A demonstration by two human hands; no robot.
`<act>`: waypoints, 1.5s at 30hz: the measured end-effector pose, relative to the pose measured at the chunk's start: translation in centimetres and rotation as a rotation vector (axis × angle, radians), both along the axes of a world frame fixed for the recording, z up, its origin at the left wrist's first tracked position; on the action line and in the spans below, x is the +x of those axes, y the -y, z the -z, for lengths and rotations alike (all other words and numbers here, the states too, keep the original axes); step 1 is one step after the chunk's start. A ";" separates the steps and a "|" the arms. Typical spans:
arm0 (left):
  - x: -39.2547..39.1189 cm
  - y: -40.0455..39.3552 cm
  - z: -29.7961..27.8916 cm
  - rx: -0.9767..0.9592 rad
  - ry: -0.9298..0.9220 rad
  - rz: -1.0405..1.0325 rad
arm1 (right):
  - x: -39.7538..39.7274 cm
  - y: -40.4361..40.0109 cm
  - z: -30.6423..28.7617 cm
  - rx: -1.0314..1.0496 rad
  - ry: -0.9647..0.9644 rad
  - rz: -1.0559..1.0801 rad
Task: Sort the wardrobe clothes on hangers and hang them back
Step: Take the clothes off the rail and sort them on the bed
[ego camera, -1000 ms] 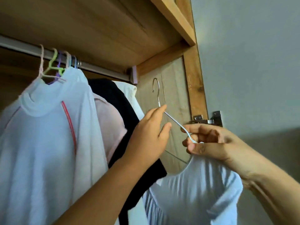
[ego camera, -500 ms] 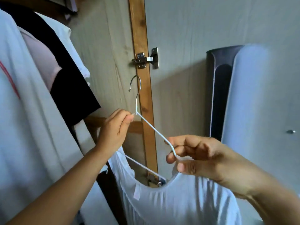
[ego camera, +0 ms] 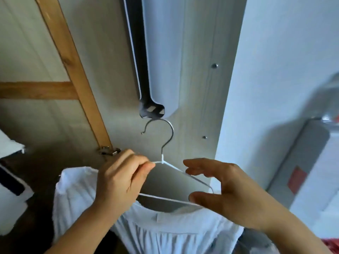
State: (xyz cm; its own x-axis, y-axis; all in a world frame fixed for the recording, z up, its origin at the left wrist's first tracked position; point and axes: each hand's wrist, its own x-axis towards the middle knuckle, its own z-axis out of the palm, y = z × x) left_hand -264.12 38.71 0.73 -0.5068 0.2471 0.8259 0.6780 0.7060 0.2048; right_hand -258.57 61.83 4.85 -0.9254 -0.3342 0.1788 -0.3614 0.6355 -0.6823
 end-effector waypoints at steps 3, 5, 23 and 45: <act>0.1 -3.9 1.6 -0.032 0.033 0.167 | 1.8 -2.6 2.0 -0.022 0.078 0.151; 0.1 -6.3 2.2 -0.041 0.024 0.307 | 3.5 -4.2 2.5 -0.077 0.101 0.268; 5.9 -27.7 0.3 0.011 0.018 1.288 | 20.3 -5.5 3.0 -0.129 -0.230 1.421; 27.7 -56.7 5.0 -0.385 0.319 1.633 | 47.9 -34.0 1.4 -0.274 -0.710 2.236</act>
State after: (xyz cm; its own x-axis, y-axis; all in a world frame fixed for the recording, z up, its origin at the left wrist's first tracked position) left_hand -236.38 95.41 -4.28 0.3350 0.7840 0.5226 0.6614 -0.5907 0.4622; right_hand -210.71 95.78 3.45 0.5061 0.7843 0.3588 0.3614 0.1848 -0.9139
